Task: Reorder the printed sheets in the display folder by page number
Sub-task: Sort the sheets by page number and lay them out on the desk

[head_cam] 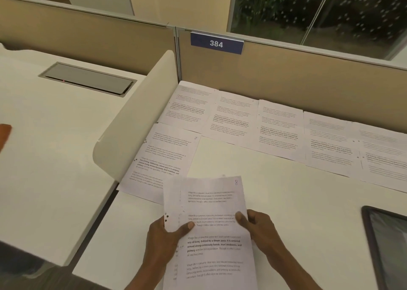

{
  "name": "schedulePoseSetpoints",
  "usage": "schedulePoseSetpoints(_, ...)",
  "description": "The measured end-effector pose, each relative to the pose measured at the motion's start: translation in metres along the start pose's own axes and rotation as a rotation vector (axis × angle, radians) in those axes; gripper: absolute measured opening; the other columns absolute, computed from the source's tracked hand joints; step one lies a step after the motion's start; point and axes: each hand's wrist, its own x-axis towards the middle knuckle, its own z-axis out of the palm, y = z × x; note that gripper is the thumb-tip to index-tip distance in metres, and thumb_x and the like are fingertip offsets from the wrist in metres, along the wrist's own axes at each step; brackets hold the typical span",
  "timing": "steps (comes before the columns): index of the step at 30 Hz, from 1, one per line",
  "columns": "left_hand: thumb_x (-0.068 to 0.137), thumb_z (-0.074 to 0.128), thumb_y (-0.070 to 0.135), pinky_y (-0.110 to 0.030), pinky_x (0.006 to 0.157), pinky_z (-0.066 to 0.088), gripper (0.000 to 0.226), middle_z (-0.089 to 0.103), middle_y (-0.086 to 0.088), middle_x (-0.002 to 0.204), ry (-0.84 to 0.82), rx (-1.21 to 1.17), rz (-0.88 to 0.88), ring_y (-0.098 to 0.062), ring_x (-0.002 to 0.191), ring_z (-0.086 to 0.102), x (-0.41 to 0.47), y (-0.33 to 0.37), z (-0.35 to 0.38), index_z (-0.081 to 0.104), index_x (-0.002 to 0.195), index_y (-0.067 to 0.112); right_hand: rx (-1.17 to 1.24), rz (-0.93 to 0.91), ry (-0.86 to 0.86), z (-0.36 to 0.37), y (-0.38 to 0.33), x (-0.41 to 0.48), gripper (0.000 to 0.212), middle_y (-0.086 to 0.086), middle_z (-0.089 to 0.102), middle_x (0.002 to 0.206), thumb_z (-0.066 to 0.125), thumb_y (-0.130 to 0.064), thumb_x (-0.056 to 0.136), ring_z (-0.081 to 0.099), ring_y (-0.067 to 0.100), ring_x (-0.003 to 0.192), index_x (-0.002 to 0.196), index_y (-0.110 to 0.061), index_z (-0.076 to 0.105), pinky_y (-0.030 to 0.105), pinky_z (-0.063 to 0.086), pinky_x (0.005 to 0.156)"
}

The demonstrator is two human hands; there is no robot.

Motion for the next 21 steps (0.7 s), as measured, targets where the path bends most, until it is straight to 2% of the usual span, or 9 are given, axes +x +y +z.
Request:
schedulePoseSetpoints(1, 0.077, 0.094, 0.029, -0.044, 0.072, 0.065, 0.032, 0.082, 0.002, 0.089, 0.009, 0.009, -0.004, -0.023, 0.077, 0.081, 0.000, 0.000, 0.000, 0.078, 0.103, 0.018, -0.062, -0.009, -0.015, 0.002, 0.001, 0.001, 0.074, 0.000, 0.078, 0.088, 0.075, -0.088, 0.066, 0.069, 0.017, 0.076, 0.091, -0.018, 0.073, 0.037, 0.051, 0.072)
schedulePoseSetpoints(3, 0.078, 0.093, 0.031, -0.039, 0.069, 0.064, 0.030, 0.082, 0.004, 0.087, 0.028, 0.026, -0.007, -0.020, 0.075, 0.080, 0.002, -0.001, -0.002, 0.078, 0.101, 0.019, -0.160, -0.024, -0.001, 0.006, 0.004, 0.004, 0.047, -0.014, 0.080, 0.094, 0.085, -0.067, 0.075, 0.075, 0.010, 0.083, 0.101, -0.030, 0.076, 0.037, 0.061, 0.078)
schedulePoseSetpoints(5, 0.079, 0.092, 0.033, -0.033, 0.066, 0.061, 0.027, 0.082, 0.006, 0.086, 0.047, 0.040, -0.009, -0.016, 0.074, 0.080, 0.004, 0.000, -0.004, 0.079, 0.099, 0.020, -0.202, -0.038, 0.106, 0.010, 0.006, 0.007, 0.022, -0.017, 0.079, 0.088, 0.085, -0.044, 0.085, 0.075, 0.009, 0.079, 0.096, -0.027, 0.076, 0.041, 0.063, 0.078)
schedulePoseSetpoints(6, 0.080, 0.092, 0.034, -0.031, 0.064, 0.060, 0.026, 0.082, 0.007, 0.085, 0.053, 0.047, -0.004, -0.014, 0.073, 0.079, 0.005, 0.000, -0.006, 0.079, 0.099, 0.021, -0.217, -0.041, 0.168, 0.011, 0.007, 0.010, 0.015, -0.015, 0.079, 0.084, 0.083, -0.038, 0.088, 0.075, 0.010, 0.077, 0.093, -0.026, 0.075, 0.042, 0.063, 0.076)
schedulePoseSetpoints(11, 0.077, 0.094, 0.035, -0.021, 0.055, 0.055, 0.027, 0.081, 0.008, 0.079, 0.051, 0.138, -0.003, -0.011, 0.068, 0.077, 0.010, -0.005, -0.016, 0.079, 0.094, 0.021, -0.254, -0.041, 0.453, -0.013, 0.001, 0.035, 0.025, -0.001, 0.074, 0.085, 0.076, -0.041, 0.093, 0.071, 0.024, 0.081, 0.088, -0.018, 0.067, 0.043, 0.059, 0.075)
schedulePoseSetpoints(13, 0.075, 0.095, 0.037, -0.021, 0.058, 0.056, 0.030, 0.081, 0.009, 0.080, 0.012, 0.182, -0.019, -0.010, 0.070, 0.078, 0.011, -0.011, -0.024, 0.079, 0.096, 0.022, -0.277, -0.072, 0.523, -0.034, -0.008, 0.048, 0.032, 0.005, 0.071, 0.077, 0.077, -0.038, 0.093, 0.068, 0.029, 0.074, 0.083, -0.011, 0.063, 0.043, 0.057, 0.073)
schedulePoseSetpoints(15, 0.074, 0.095, 0.040, -0.026, 0.065, 0.059, 0.034, 0.081, 0.011, 0.083, -0.041, 0.238, -0.042, -0.009, 0.073, 0.078, 0.013, -0.017, -0.032, 0.080, 0.100, 0.023, -0.285, -0.087, 0.557, -0.054, -0.024, 0.060, 0.031, 0.003, 0.069, 0.072, 0.079, -0.034, 0.092, 0.068, 0.028, 0.071, 0.080, -0.010, 0.064, 0.040, 0.053, 0.069)
schedulePoseSetpoints(18, 0.074, 0.095, 0.043, -0.034, 0.078, 0.062, 0.035, 0.081, 0.013, 0.088, -0.070, 0.267, -0.079, -0.008, 0.078, 0.079, 0.011, -0.025, -0.045, 0.081, 0.102, 0.027, -0.286, -0.118, 0.565, -0.075, -0.051, 0.075, 0.020, -0.005, 0.076, 0.082, 0.081, -0.035, 0.090, 0.073, 0.023, 0.077, 0.090, -0.017, 0.072, 0.041, 0.058, 0.073)
schedulePoseSetpoints(21, 0.074, 0.095, 0.042, -0.033, 0.081, 0.061, 0.035, 0.081, 0.014, 0.090, -0.089, 0.282, -0.091, -0.006, 0.081, 0.078, 0.006, -0.032, -0.058, 0.081, 0.103, 0.028, -0.315, -0.162, 0.539, -0.082, -0.073, 0.094, 0.030, 0.000, 0.079, 0.094, 0.083, -0.033, 0.089, 0.075, 0.022, 0.080, 0.109, -0.013, 0.073, 0.042, 0.062, 0.077)
